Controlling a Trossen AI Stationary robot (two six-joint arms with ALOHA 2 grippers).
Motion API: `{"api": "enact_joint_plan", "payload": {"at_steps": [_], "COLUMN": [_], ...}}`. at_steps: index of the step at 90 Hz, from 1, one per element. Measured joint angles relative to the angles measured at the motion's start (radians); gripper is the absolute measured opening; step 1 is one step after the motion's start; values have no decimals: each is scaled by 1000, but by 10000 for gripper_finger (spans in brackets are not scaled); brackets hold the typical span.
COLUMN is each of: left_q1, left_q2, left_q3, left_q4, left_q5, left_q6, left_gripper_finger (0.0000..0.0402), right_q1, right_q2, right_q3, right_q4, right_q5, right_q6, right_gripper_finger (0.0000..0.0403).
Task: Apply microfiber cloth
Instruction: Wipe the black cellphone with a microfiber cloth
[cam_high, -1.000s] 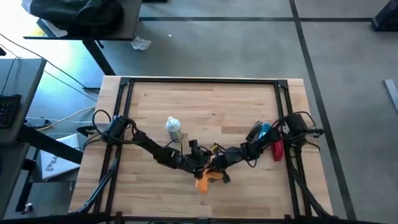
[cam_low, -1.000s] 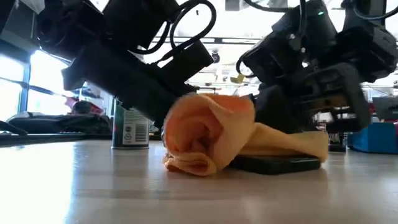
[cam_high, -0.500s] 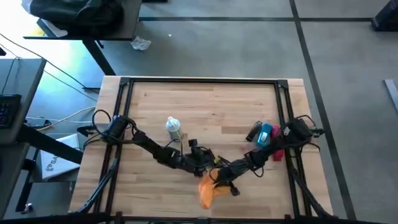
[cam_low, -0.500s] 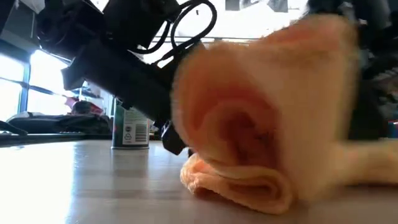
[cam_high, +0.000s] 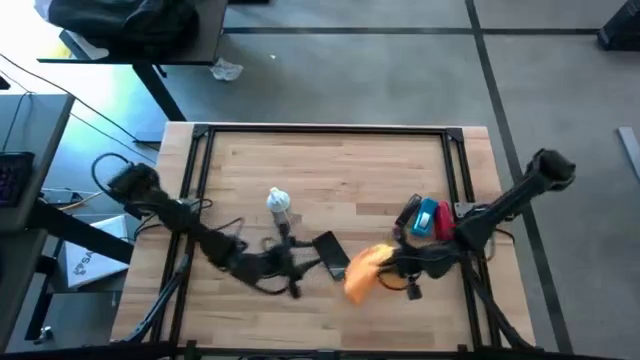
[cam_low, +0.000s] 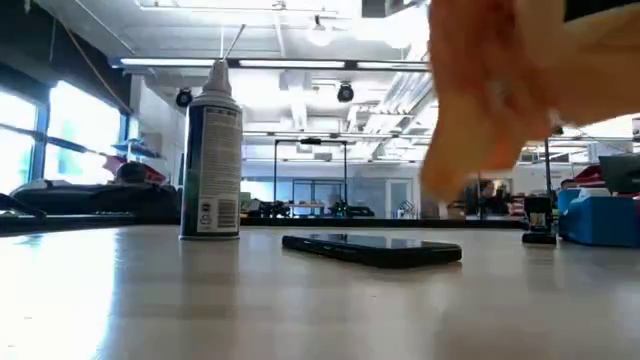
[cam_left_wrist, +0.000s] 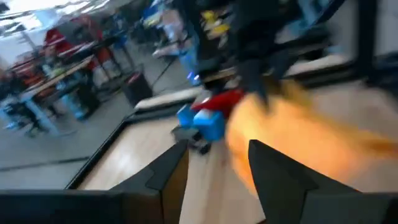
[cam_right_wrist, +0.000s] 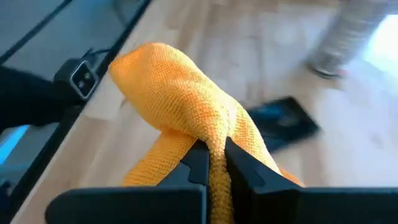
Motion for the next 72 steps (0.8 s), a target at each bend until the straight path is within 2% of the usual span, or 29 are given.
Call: {"api": "enact_joint_plan", "payload": {"at_steps": [7, 20, 29, 37, 43, 50, 60, 72], "left_q1": [-65, -184, -241, -269, -256, -202, -106, 21], "left_q2": [-52, -135, -182, -228, -272, -338, -422, -524], "left_q3": [-3, 0, -1, -1, -1, -1, -1, -1], "left_q4": [-69, -68, -73, -45, -46, -52, -112, -268], "left_q5": [-40, -76, -83, -102, -110, -87, 49, 172], "left_q6": [-41, -49, -2, 116, 187, 206, 210, 172], "left_gripper_finger": [147, 147, 147, 146, 141, 130, 114, 95], "right_q1": [52, 89, 64, -1, -79, -191, -368, -561], "right_q2": [-64, -154, -210, -257, -299, -354, -428, -516], "right_q3": [0, 0, 0, 0, 0, 1, 1, 2], "right_q4": [-26, -29, -24, -16, 3, 30, 66, 61], "right_q5": [115, 281, 383, 466, 458, 376, 251, 208], "right_q6": [46, 47, -40, -121, -201, -274, -346, -424], "right_gripper_finger": [0, 0, 0, 0, 0, 0, 0, 0]}}
